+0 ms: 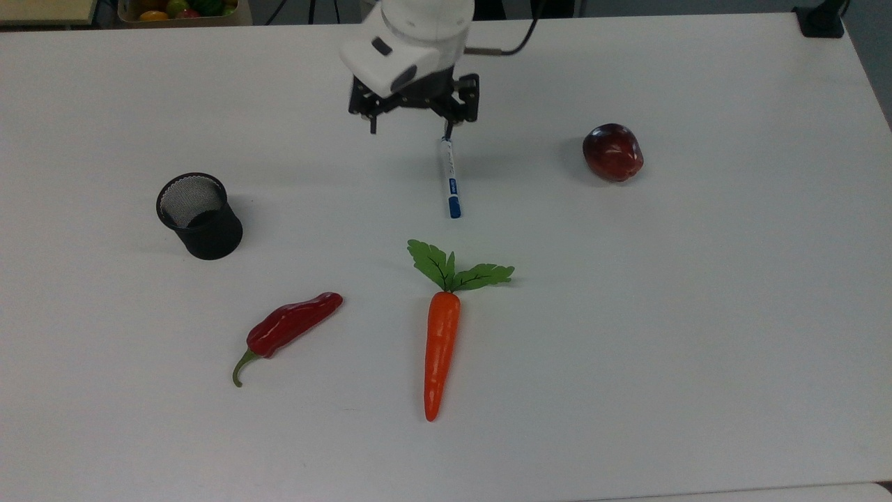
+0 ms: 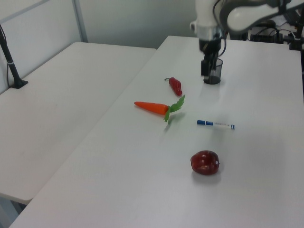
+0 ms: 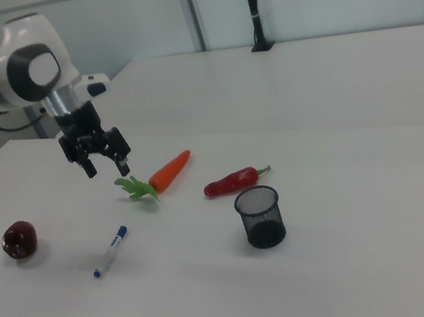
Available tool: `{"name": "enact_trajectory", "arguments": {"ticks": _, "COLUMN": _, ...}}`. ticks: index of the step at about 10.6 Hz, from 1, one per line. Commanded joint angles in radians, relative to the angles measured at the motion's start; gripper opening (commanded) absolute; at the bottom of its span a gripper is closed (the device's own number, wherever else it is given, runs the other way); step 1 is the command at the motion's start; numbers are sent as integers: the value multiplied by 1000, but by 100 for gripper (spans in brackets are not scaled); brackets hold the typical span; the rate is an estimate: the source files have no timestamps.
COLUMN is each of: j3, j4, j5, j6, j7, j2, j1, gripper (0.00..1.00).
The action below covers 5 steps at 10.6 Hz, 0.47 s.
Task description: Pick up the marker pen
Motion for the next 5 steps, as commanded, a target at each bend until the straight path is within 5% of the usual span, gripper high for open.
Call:
{"name": "enact_trajectory", "arguments": {"ticks": 1, "j3": -5, "j4": -36, "j5": 5, "j6": -95, "j7": -61, "j2": -141, "j1": -54, "gripper": 100}}
{"name": "enact_trajectory", "arguments": {"ticks": 5, "j3": -9, "j4": -35, "j5": 37, "j6": -172, "j7": -141, "j2": -225, "j1": -110, "gripper": 100}}
